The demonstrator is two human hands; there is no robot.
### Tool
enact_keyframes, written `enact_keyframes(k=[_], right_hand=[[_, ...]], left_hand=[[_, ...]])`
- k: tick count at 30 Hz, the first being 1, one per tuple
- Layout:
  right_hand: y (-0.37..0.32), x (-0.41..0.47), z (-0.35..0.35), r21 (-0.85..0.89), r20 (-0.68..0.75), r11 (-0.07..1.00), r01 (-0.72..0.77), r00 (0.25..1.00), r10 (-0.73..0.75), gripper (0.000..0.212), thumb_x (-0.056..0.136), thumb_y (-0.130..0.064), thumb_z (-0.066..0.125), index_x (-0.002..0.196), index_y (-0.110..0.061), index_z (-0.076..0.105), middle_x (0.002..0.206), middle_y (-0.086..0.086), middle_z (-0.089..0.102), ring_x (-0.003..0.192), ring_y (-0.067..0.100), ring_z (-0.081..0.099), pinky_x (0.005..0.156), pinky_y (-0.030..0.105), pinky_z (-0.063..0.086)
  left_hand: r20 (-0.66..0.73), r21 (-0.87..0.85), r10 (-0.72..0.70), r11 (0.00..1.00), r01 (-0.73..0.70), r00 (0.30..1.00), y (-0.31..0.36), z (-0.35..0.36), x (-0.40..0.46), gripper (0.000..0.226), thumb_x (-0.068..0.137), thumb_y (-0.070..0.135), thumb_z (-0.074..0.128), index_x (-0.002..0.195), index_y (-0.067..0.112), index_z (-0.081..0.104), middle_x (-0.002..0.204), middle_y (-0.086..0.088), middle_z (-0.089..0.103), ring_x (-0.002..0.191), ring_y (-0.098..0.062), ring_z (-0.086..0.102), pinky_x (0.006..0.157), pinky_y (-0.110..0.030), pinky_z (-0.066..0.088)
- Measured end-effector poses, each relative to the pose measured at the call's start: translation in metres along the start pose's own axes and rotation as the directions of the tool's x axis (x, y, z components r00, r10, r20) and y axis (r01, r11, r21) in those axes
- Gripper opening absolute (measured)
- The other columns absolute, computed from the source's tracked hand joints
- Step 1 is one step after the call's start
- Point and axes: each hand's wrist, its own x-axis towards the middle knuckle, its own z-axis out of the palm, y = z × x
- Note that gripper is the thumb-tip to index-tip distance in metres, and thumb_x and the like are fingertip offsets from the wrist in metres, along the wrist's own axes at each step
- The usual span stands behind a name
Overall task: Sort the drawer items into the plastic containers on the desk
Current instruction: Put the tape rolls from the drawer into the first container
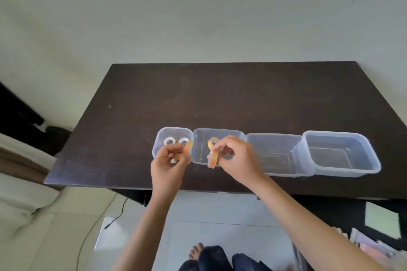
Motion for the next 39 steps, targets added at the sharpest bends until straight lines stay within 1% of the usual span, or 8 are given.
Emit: enact_keyframes(k=[6, 11, 15, 21, 25, 29, 34, 39], right_hand=[[-0.018, 0.050, 0.074, -0.083, 0.169, 0.993, -0.082, 0.981, 0.095, 0.013, 0.070, -0.007, 0.076, 0.079, -0.015, 0.070, 0.076, -0.017, 0.057, 0.067, 0.009, 0.057, 0.065, 0.032, 0.052], [-0.011, 0.074, 0.111, -0.242, 0.297, 0.957, -0.162, 0.926, 0.232, 0.016, 0.073, -0.008, 0.068, 0.086, -0.019, 0.069, 0.081, -0.017, 0.053, 0.075, 0.008, 0.053, 0.066, 0.027, 0.045], [-0.001, 0.081, 0.129, -0.309, 0.313, 0.929, -0.204, 0.900, 0.302, 0.017, 0.077, -0.008, 0.065, 0.089, -0.021, 0.068, 0.086, -0.015, 0.055, 0.078, 0.012, 0.053, 0.068, 0.026, 0.043], [0.007, 0.085, 0.129, -0.297, 0.317, 0.935, -0.196, 0.903, 0.290, 0.011, 0.084, -0.018, 0.068, 0.094, -0.020, 0.070, 0.100, -0.003, 0.068, 0.085, 0.018, 0.064, 0.072, 0.033, 0.053], [0.007, 0.083, 0.118, -0.262, 0.305, 0.950, -0.169, 0.920, 0.247, 0.016, 0.084, -0.012, 0.068, 0.099, -0.017, 0.071, 0.111, -0.002, 0.068, 0.089, 0.014, 0.064, 0.077, 0.028, 0.053], [0.008, 0.069, 0.102, -0.212, 0.277, 0.966, -0.148, 0.939, 0.205, 0.017, 0.083, -0.009, 0.068, 0.097, -0.017, 0.072, 0.106, -0.001, 0.069, 0.088, 0.014, 0.063, 0.079, 0.035, 0.055], [0.016, 0.040, 0.070, -0.225, 0.220, 0.959, -0.174, 0.949, 0.224, 0.021, 0.082, -0.010, 0.070, 0.102, -0.017, 0.071, 0.106, -0.005, 0.067, 0.092, 0.010, 0.062, 0.085, 0.029, 0.054], [0.029, -0.003, 0.021, -0.201, 0.162, 0.971, -0.131, 0.973, 0.164, 0.018, 0.078, -0.008, 0.073, 0.096, -0.012, 0.072, 0.095, -0.001, 0.070, 0.086, 0.012, 0.064, 0.080, 0.030, 0.055]], left_hand=[[0.087, 0.245, 0.042, 0.968, -0.062, 0.995, -0.015, -0.045, 0.078, 0.022, 0.077, 0.013, 0.074, 0.083, 0.031, 0.062, 0.087, 0.006, 0.070, 0.079, -0.013, 0.064, 0.069, -0.025, 0.049], [0.227, 0.408, -0.058, 0.912, -0.041, 0.972, -0.043, -0.050, 0.121, 0.022, 0.076, 0.019, 0.076, 0.094, 0.021, 0.064, 0.087, 0.006, 0.070, 0.082, -0.009, 0.065, 0.076, -0.024, 0.051], [0.316, 0.476, -0.088, 0.876, -0.078, 0.945, -0.055, -0.049, 0.133, 0.025, 0.085, 0.012, 0.064, 0.110, 0.015, 0.065, 0.107, 0.005, 0.069, 0.104, -0.008, 0.063, 0.093, -0.024, 0.048], [0.315, 0.453, -0.101, 0.890, -0.055, 0.944, -0.059, -0.056, 0.132, 0.031, 0.089, 0.008, 0.058, 0.118, 0.017, 0.062, 0.117, 0.008, 0.065, 0.107, -0.001, 0.056, 0.093, -0.020, 0.044], [0.281, 0.427, -0.078, 0.903, -0.052, 0.957, -0.060, -0.057, 0.121, 0.028, 0.089, 0.009, 0.058, 0.115, 0.019, 0.062, 0.113, 0.010, 0.063, 0.107, -0.005, 0.057, 0.089, -0.020, 0.044], [0.243, 0.375, -0.009, 0.923, -0.085, 0.970, -0.052, -0.048, 0.101, 0.023, 0.088, 0.013, 0.059, 0.107, 0.025, 0.063, 0.107, 0.013, 0.063, 0.101, -0.006, 0.058, 0.085, -0.021, 0.045], [0.245, 0.302, 0.050, 0.945, -0.125, 0.968, -0.042, -0.022, 0.069, 0.020, 0.090, 0.010, 0.057, 0.097, 0.029, 0.060, 0.096, 0.022, 0.061, 0.091, 0.000, 0.059, 0.068, 0.000, 0.042], [0.311, 0.225, 0.130, 0.952, -0.205, 0.942, -0.042, 0.015, 0.025, 0.024, 0.088, 0.004, 0.058, 0.093, 0.027, 0.062, 0.098, 0.011, 0.066, 0.091, 0.001, 0.061, 0.072, -0.008, 0.048]])
